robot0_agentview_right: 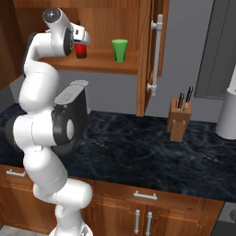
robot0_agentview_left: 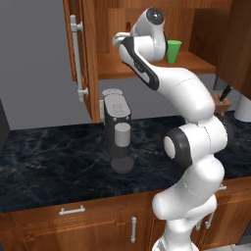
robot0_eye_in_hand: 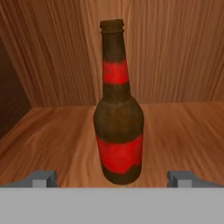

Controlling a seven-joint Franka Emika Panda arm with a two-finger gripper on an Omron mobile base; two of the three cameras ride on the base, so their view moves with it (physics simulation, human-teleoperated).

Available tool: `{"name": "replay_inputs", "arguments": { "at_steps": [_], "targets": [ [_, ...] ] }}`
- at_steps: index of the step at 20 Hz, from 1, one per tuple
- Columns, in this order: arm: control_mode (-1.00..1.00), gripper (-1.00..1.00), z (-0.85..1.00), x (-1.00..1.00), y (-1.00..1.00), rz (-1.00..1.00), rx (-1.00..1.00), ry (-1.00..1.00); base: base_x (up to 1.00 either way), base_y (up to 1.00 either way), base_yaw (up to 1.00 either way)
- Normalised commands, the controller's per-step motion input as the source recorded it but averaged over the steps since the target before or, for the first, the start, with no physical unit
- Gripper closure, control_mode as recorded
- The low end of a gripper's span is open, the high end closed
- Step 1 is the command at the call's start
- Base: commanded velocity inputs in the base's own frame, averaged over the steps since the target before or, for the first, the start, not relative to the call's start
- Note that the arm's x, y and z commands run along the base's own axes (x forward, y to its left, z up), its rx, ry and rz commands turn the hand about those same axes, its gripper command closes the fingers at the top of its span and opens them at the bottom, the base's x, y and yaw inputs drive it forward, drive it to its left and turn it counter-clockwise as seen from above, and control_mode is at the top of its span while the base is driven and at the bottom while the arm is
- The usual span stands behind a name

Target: Open the cabinet directly in front. Then move the beer and the cup to the dining counter with the candle on it.

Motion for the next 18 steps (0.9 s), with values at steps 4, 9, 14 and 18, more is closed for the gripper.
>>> {"name": "replay_inputs", "arguments": {
  "at_steps": [4, 9, 14, 18],
  "targets": [
    [-1.00, -1.00, 0.00, 0.40, 0.00, 0.00, 0.00, 0.02, 0.00, 0.00, 0.00],
    [-1.00, -1.00, 0.00, 0.41, 0.00, 0.00, 0.00, 0.00, 0.00, 0.00, 0.00],
    [-1.00, -1.00, 0.00, 0.35, 0.00, 0.00, 0.00, 0.00, 0.00, 0.00, 0.00],
    [-1.00, -1.00, 0.00, 0.33, 0.00, 0.00, 0.00, 0.00, 0.00, 0.00, 0.00]
  ]
}}
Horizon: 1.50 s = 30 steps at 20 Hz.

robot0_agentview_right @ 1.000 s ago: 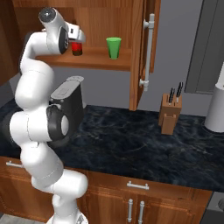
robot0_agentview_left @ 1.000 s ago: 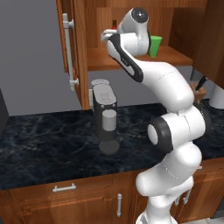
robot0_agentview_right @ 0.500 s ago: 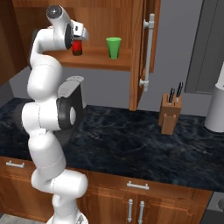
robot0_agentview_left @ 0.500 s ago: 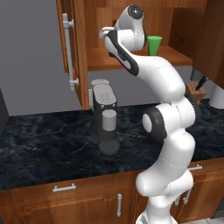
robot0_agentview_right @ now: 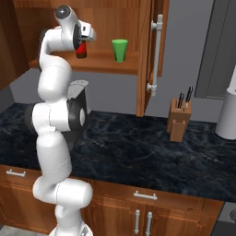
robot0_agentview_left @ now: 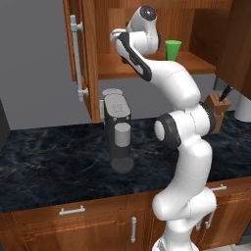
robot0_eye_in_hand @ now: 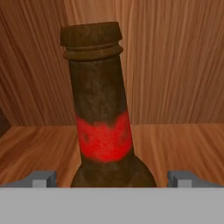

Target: Open the cabinet directly in front. Then move the beer and the cup to the dining counter with the candle on it.

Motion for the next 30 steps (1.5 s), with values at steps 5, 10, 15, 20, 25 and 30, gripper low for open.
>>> {"name": "replay_inputs", "arguments": {
  "at_steps": [5, 10, 15, 20, 25, 30],
  "targets": [
    [-1.00, 1.00, 0.00, 0.19, 0.00, 0.00, 0.00, 0.00, 0.00, 0.00, 0.00],
    [-1.00, 1.00, 0.00, 0.00, 0.00, 0.00, 0.00, 0.00, 0.00, 0.00, 0.00],
    [-1.00, 1.00, 0.00, 0.00, 0.00, 0.00, 0.00, 0.00, 0.00, 0.00, 0.00],
    [-1.00, 1.00, 0.01, -0.23, -0.03, 0.00, 0.00, 0.00, 0.00, 0.00, 0.00],
    [-1.00, 1.00, 0.01, -0.91, -0.32, 0.00, 0.00, -0.03, 0.00, 0.00, 0.00],
    [-1.00, 1.00, -0.33, -1.00, -0.50, 0.00, 0.06, -0.25, 0.00, 0.00, 0.00]
  ]
}}
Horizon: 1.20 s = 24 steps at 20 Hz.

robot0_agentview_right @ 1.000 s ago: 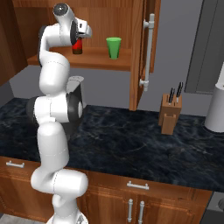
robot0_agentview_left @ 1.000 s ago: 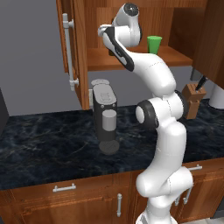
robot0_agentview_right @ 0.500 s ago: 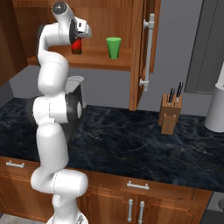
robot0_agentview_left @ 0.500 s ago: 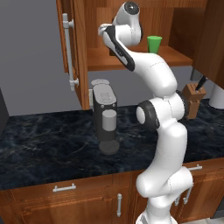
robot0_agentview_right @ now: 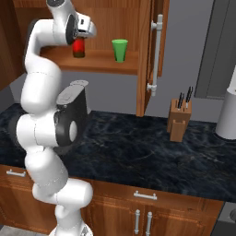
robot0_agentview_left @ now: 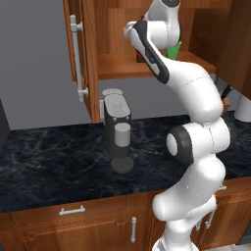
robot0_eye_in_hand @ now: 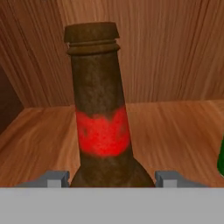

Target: Open the cabinet directly in front. Then move the beer and the cup to the dining counter with the candle on it.

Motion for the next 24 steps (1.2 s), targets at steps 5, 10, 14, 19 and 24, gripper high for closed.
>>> {"name": "replay_inputs", "arguments": {
  "at_steps": [5, 10, 14, 19, 24],
  "targets": [
    [-1.00, 1.00, -0.25, -1.00, -0.43, 0.00, 0.21, -0.61, 0.00, 0.00, 0.00],
    [-1.00, 1.00, 0.25, -1.00, -0.15, 0.00, 0.25, -0.54, 0.00, 0.00, 0.00],
    [-1.00, 1.00, 0.32, -1.00, 0.00, 0.02, 0.11, -0.05, 0.00, 0.00, 0.00],
    [-1.00, 1.00, -0.44, -1.00, 0.00, 0.02, 0.01, 0.19, 0.00, 0.00, 0.00],
    [-1.00, 1.00, -1.00, -1.00, 0.00, 0.03, 0.00, 0.32, 0.00, 0.00, 0.00]
  ]
}}
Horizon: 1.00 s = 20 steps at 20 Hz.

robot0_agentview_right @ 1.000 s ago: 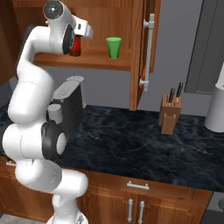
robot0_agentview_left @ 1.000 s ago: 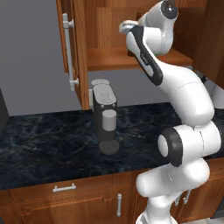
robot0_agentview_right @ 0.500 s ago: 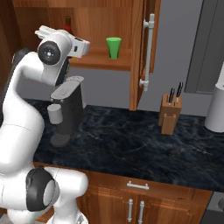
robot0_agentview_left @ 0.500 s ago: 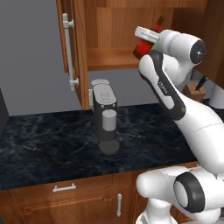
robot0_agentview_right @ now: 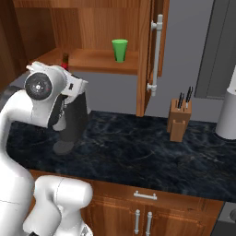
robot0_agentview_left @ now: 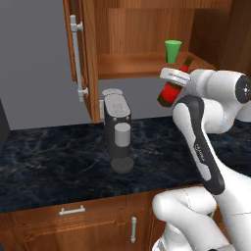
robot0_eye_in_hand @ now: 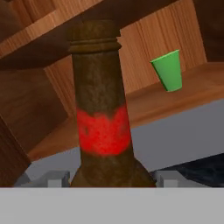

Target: Open the cabinet directly in front. Then move the beer and the cup to the dining counter with the candle on it.

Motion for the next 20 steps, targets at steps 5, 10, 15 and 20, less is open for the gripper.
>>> {"name": "replay_inputs", "arguments": {
  "at_steps": [5, 10, 15, 20],
  "targets": [
    [-1.00, 1.00, -1.00, -1.00, 0.05, 0.00, 0.00, 0.16, 0.00, 0.00, 0.00],
    [-1.00, 1.00, -0.85, -0.71, 0.02, -0.10, -0.07, -0.33, 0.00, 0.00, 0.00],
    [-1.00, 1.00, -0.04, -0.06, 0.00, -0.10, -0.01, -0.19, 0.00, 0.00, 0.00],
    [-1.00, 1.00, 0.00, 0.00, 0.00, 0.00, 0.00, 0.00, 0.00, 0.00, 0.00]
  ]
}}
